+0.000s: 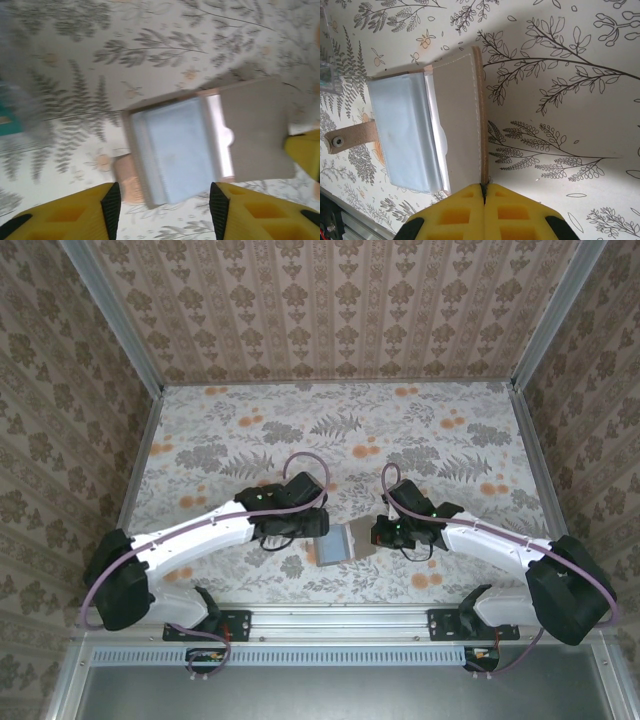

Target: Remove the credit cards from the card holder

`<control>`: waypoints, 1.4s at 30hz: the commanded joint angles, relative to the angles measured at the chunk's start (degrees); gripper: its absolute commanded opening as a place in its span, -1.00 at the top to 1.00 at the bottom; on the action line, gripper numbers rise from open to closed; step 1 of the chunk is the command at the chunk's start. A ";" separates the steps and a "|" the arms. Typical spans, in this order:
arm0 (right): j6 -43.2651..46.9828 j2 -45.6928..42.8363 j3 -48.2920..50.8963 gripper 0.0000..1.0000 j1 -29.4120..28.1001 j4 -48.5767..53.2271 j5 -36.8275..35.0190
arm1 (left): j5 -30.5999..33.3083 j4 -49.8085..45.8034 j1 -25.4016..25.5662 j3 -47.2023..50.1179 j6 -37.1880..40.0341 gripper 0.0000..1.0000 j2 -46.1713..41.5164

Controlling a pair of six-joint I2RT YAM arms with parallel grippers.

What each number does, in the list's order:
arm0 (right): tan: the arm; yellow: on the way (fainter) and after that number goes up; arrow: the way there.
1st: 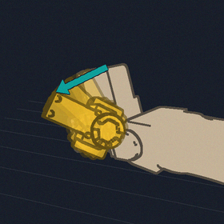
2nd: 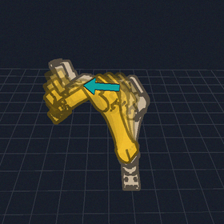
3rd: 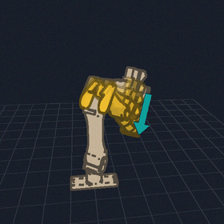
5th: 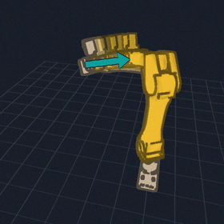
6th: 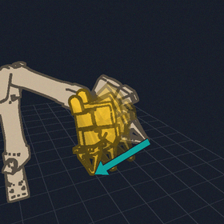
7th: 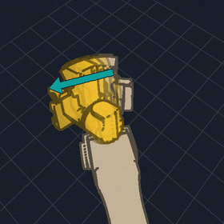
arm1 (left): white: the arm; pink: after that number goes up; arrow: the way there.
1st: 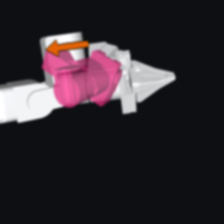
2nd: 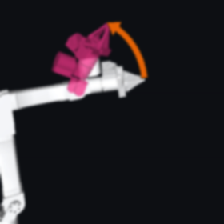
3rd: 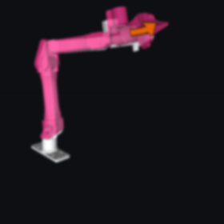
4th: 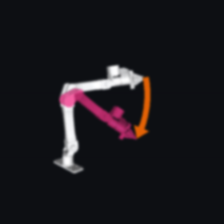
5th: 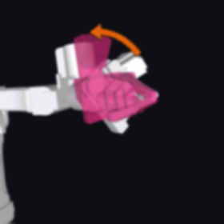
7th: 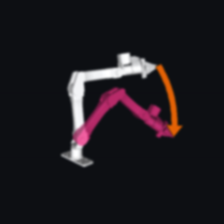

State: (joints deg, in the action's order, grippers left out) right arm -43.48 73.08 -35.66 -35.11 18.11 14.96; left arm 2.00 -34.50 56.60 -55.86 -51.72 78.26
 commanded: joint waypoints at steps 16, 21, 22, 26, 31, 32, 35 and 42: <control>-1.42 -0.41 1.69 1.00 0.13 -2.55 -0.28 | -9.47 5.58 -0.84 2.89 -2.61 0.22 13.35; -1.34 -0.29 1.39 1.00 0.08 -2.51 -0.26 | -10.03 6.03 -0.94 2.59 -2.33 0.23 15.25; -1.34 -0.22 1.38 1.00 0.13 -2.51 -0.23 | -10.04 6.19 -1.06 2.74 -2.33 0.23 15.48; -1.34 -0.05 1.29 1.00 0.11 -2.55 -0.20 | -11.79 9.36 -1.48 3.81 -1.95 0.23 15.23; -1.34 0.16 1.38 1.00 0.13 -2.65 -0.20 | -13.49 12.84 -1.64 4.75 -1.41 0.24 14.52; -1.42 0.29 1.38 1.00 0.11 -2.64 -0.20 | -13.83 13.47 -1.68 4.87 -1.28 0.25 14.30; -1.43 0.43 1.43 1.00 0.12 -2.64 -0.11 | -14.30 14.76 -1.70 5.05 -0.88 0.25 13.40; -1.57 0.79 1.47 1.00 0.13 -2.97 -0.02 | -15.79 17.44 -1.67 4.97 0.56 0.17 11.48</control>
State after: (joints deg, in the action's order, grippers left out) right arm -43.90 73.14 -34.63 -35.14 16.21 14.98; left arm -11.88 -19.73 55.02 -51.05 -52.60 91.50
